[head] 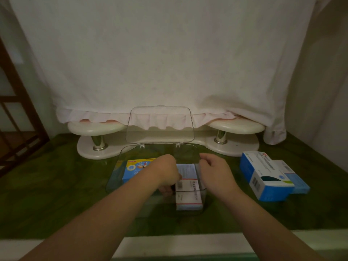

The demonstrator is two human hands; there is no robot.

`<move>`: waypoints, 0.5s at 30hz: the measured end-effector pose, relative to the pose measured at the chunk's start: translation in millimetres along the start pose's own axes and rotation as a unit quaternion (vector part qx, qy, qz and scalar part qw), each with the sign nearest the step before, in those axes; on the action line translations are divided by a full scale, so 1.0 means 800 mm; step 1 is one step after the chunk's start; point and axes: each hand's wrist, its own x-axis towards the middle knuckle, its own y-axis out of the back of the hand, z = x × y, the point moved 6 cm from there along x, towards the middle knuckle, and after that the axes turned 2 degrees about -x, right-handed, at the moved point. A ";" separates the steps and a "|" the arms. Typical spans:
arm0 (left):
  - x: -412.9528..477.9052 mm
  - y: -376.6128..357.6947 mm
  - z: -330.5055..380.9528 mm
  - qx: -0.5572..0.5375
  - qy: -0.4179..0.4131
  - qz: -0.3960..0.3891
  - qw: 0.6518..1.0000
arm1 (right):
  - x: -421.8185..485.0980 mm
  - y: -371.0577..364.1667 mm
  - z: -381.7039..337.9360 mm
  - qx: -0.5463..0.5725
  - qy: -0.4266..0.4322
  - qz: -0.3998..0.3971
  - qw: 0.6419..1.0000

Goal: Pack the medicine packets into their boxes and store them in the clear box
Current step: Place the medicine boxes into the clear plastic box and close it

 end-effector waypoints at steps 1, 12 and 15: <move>0.000 0.000 -0.002 -0.011 0.002 -0.003 1.000 | 0.000 0.000 0.000 -0.004 0.000 0.001 1.000; -0.006 -0.010 -0.006 -0.042 0.011 -0.022 0.999 | 0.002 -0.002 0.004 -0.015 0.008 0.002 1.000; -0.003 -0.012 -0.004 -0.032 -0.002 -0.012 0.999 | 0.004 -0.004 0.005 -0.007 0.007 0.002 1.000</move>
